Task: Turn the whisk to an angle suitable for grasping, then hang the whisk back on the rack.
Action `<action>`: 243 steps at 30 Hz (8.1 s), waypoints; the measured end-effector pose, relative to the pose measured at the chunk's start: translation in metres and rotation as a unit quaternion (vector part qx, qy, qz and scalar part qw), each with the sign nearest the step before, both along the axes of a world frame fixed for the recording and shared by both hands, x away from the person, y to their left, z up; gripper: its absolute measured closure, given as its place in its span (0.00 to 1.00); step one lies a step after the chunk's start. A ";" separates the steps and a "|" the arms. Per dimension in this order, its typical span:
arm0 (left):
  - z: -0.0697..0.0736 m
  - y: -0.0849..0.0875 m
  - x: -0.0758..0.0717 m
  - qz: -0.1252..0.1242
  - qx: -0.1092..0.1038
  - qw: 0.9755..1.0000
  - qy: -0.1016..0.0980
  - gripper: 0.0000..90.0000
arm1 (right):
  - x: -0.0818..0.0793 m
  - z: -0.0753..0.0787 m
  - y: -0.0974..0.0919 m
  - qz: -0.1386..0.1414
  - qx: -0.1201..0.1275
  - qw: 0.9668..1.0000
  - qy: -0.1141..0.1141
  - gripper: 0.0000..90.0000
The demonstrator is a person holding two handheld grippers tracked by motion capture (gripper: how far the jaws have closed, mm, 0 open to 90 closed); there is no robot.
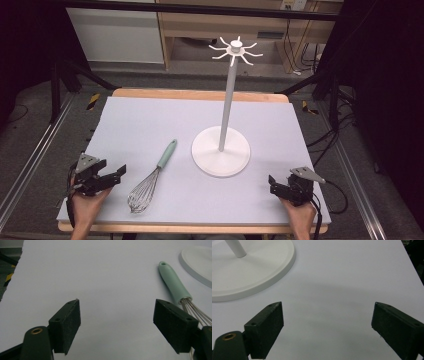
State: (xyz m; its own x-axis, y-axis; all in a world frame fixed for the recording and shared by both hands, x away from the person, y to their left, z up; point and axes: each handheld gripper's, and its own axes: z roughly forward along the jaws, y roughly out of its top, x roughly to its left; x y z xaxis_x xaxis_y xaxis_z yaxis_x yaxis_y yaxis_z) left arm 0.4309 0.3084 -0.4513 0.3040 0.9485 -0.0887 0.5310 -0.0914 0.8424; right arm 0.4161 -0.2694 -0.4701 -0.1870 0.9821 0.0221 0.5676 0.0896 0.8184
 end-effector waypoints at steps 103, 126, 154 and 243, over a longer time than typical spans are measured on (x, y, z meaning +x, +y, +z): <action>0.033 -0.124 0.061 -0.161 0.117 0.972 0.124 0.40 | -0.005 0.000 0.009 0.018 -0.040 0.999 -0.002 0.12; 0.011 -0.128 0.076 -0.155 0.136 0.963 0.174 0.55 | -0.004 0.000 0.009 0.019 -0.040 0.999 -0.001 0.12; 0.000 -0.132 0.088 -0.154 0.132 0.956 0.214 0.68 | -0.004 0.000 0.009 0.020 -0.039 0.999 0.003 0.12; 0.099 -0.085 -0.003 -0.138 -0.029 0.986 -0.088 0.76 | -0.005 -0.001 0.007 0.017 -0.039 0.999 0.005 0.12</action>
